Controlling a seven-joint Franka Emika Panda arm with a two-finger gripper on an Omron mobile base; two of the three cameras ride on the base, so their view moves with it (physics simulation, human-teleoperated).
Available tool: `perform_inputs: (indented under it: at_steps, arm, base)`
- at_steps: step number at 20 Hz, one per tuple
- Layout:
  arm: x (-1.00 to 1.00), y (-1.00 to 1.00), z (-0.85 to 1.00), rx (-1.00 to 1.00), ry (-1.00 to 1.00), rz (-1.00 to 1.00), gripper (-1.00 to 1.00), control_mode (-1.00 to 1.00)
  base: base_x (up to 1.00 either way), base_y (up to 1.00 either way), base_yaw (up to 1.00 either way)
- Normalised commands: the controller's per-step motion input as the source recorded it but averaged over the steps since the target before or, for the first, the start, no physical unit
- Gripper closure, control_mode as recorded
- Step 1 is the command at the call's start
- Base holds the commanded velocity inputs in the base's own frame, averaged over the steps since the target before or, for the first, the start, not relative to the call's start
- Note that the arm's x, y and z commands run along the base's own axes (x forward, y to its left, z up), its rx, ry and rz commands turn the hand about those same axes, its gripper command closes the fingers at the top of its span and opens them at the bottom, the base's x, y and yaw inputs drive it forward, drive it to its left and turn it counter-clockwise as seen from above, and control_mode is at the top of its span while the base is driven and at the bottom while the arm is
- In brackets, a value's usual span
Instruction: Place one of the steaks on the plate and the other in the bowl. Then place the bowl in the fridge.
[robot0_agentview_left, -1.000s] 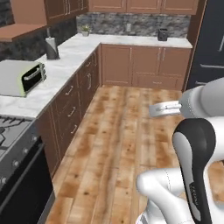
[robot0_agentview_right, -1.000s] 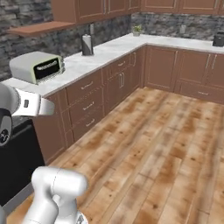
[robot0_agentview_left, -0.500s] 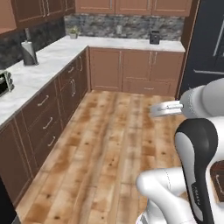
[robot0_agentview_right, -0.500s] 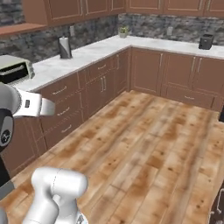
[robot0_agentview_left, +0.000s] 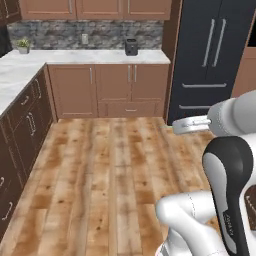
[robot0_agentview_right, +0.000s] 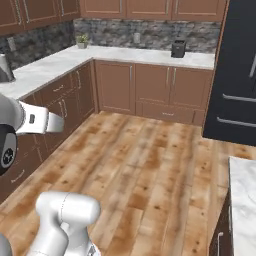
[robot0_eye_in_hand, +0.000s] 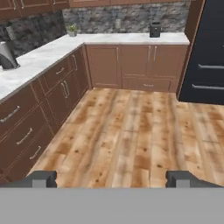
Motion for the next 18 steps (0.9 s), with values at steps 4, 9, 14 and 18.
perform_inputs:
  at_steps: [4,9,14,18]
  arm:
    - [0.00,0.00,0.00,0.00,0.00,0.00,-1.00,1.00]
    - [0.00,0.00,0.00,0.00,0.00,0.00,-1.00,1.00]
    - [0.00,0.00,0.00,0.00,0.00,0.00,-1.00,1.00]
    - [0.00,0.00,0.00,0.00,0.00,0.00,-1.00,1.00]
  base:
    - [1.00,0.41,-0.33]
    - [1.00,0.09,-0.16]
    - [1.00,-0.25,-0.02]
    - [1.00,-0.03,0.00]
